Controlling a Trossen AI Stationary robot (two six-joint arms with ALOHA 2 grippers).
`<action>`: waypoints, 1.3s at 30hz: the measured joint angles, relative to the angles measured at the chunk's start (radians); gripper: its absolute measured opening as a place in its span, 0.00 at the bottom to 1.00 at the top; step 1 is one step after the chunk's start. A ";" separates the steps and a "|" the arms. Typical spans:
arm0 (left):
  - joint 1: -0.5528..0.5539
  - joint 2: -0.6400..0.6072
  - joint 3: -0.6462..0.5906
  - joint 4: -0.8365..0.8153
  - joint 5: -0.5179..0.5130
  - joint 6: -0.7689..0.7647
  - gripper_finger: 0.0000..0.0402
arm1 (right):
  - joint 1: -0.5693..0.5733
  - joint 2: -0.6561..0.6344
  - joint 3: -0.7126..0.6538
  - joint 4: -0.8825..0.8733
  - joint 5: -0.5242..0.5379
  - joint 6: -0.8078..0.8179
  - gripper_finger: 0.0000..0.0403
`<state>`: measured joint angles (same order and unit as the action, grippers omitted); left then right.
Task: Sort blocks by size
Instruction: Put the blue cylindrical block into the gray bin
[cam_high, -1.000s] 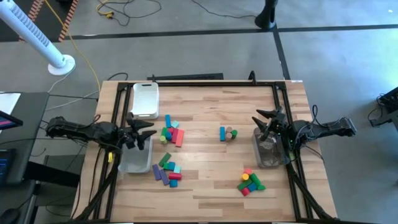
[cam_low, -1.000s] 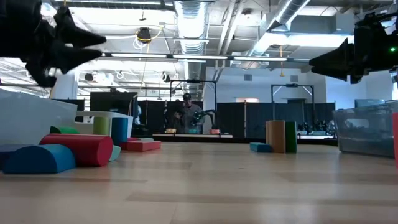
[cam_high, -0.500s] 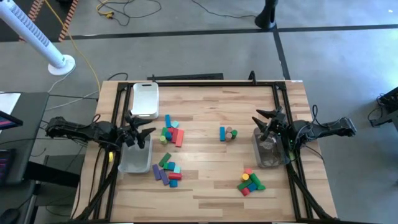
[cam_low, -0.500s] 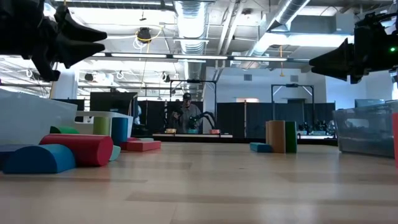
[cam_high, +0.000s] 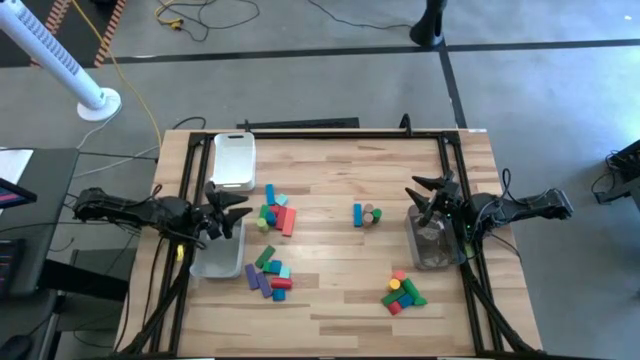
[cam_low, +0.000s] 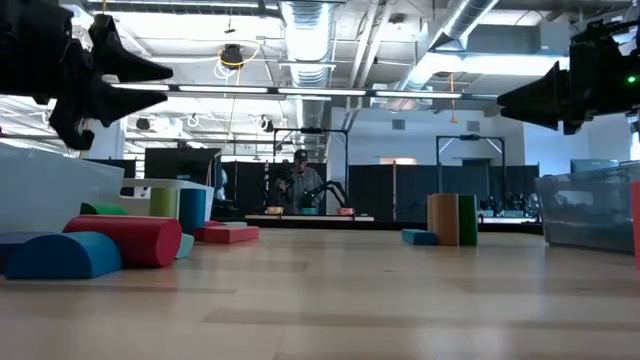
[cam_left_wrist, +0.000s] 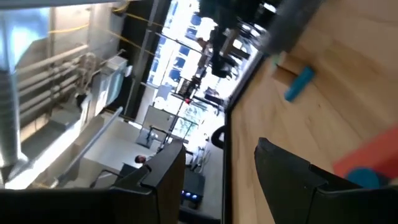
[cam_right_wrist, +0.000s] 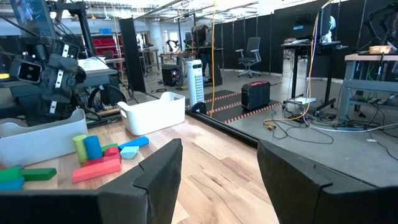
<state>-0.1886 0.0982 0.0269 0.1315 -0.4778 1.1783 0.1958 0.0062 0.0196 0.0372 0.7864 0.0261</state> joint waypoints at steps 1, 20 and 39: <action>0.000 0.000 0.000 -0.013 0.000 0.005 0.46 | 0.000 0.000 0.000 0.000 0.000 0.000 0.59; -0.001 0.000 0.000 0.001 0.195 -0.697 0.46 | 0.000 0.000 0.000 0.000 0.000 0.000 0.59; 0.004 0.023 0.071 0.398 0.240 -0.834 0.46 | 0.000 0.000 0.000 0.000 0.000 0.000 0.59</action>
<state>-0.1842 0.1213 0.0982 0.5294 -0.2375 0.3447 0.1957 0.0063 0.0193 0.0372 0.7866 0.0261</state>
